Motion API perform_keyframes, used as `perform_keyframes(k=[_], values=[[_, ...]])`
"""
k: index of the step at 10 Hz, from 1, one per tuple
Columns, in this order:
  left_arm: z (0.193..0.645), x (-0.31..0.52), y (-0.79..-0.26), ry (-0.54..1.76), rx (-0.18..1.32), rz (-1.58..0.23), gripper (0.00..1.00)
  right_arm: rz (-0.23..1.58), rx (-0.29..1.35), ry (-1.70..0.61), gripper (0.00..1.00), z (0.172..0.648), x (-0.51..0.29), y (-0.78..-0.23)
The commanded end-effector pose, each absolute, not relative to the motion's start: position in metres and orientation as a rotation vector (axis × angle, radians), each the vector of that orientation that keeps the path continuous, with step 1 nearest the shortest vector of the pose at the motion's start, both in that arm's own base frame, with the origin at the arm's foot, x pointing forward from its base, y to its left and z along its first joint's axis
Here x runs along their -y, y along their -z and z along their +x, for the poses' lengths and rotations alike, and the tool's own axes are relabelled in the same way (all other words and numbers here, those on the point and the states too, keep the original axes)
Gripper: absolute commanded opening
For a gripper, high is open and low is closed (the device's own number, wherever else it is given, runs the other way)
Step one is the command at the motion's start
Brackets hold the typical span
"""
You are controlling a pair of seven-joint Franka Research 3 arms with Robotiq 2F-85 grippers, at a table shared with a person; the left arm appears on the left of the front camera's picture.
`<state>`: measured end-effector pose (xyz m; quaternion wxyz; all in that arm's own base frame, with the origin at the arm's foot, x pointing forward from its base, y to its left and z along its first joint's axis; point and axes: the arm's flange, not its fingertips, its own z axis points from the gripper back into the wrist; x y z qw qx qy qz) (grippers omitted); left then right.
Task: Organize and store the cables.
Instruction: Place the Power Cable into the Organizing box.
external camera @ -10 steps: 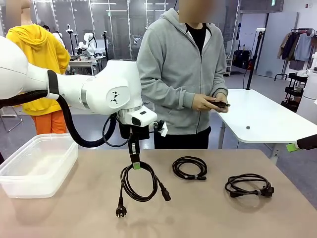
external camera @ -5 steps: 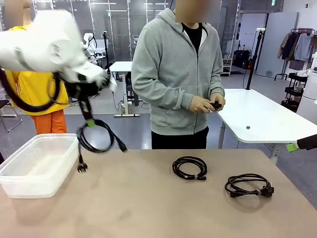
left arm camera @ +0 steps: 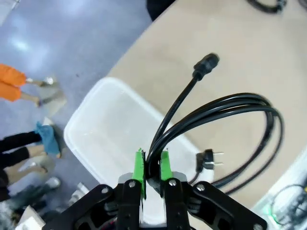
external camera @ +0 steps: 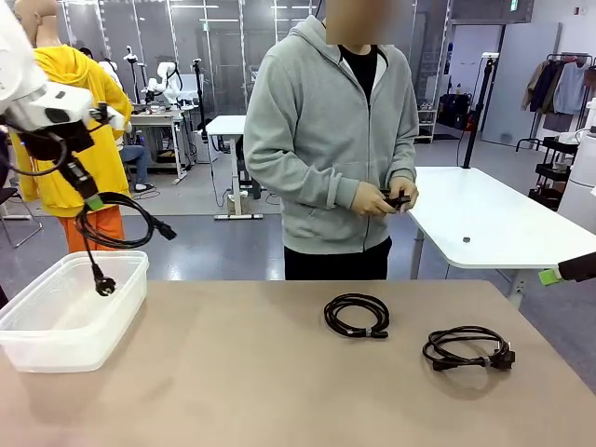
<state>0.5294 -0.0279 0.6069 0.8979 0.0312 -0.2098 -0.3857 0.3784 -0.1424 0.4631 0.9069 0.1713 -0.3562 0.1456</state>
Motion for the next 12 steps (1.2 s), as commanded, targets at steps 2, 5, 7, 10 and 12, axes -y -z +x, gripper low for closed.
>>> perform_keyframes(k=[2, 5, 7, 10, 12], values=[[0.519, -0.020, -0.585, 0.699, 0.521, 0.040, 0.15, 0.349, 0.727, -0.298, 1.00, 0.378, 0.142, -0.464], [0.523, -0.048, -0.557, 0.652, 0.504, 0.024, 0.15, 0.349, 0.727, -0.298, 1.00, 0.378, 0.142, -0.464], [0.527, -0.065, -0.536, 0.591, 0.460, 0.028, 0.15, 0.349, 0.727, -0.298, 1.00, 0.378, 0.142, -0.464], [0.533, -0.076, -0.504, 0.509, 0.382, 0.033, 0.15, 0.349, 0.727, -0.298, 1.00, 0.378, 0.142, -0.464], [0.536, -0.079, -0.485, 0.466, 0.334, 0.018, 0.15, 0.349, 0.727, -0.298, 1.00, 0.378, 0.142, -0.464]])
